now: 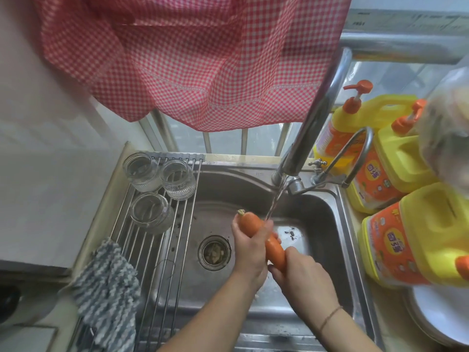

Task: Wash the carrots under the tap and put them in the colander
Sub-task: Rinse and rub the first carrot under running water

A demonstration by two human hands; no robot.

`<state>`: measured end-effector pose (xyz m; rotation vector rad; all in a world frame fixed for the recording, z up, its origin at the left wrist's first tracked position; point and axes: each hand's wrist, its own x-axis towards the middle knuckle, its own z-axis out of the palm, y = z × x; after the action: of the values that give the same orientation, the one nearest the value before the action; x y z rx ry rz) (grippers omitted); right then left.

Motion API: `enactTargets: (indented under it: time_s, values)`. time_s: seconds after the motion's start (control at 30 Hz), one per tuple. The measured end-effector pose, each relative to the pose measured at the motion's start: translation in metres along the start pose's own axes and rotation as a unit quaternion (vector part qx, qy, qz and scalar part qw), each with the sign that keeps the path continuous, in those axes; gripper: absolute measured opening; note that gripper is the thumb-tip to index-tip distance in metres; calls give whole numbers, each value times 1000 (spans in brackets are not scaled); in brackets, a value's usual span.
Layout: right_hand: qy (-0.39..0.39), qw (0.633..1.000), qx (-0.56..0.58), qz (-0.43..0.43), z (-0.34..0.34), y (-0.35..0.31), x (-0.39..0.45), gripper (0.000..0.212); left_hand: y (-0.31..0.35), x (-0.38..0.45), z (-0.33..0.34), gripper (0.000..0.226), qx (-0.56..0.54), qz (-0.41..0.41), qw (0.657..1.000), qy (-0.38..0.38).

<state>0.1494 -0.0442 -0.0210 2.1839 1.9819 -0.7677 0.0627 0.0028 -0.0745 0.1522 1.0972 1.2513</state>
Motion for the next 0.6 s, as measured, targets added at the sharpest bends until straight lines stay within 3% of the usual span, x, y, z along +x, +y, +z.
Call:
enactTargets:
  time_s: [0.07,0.13,0.2,0.33,0.47,0.53,0.6]
  values:
    - [-14,1000,16,7,4,-4,0,33,10,4,4,35,-23,6,1000,16]
    - [-41,994,104,4,6,-3,2,35,18,11,3,20,-51,-8,998,42]
    - [-79,972,220,-5,4,-3,2,29,24,17,-1,28,-71,-38,996,46]
    - [-112,893,434,45,4,-4,-4,34,35,28,-6,56,-104,-100,987,69]
    - [94,937,334,-40,20,-6,-4,10,39,29,2,76,-126,-152,977,86]
    - [163,926,336,-45,21,-9,3,36,32,21,12,71,-126,-150,978,67]
    - [220,910,349,-34,18,-10,16,43,21,12,20,52,-86,-123,988,36]
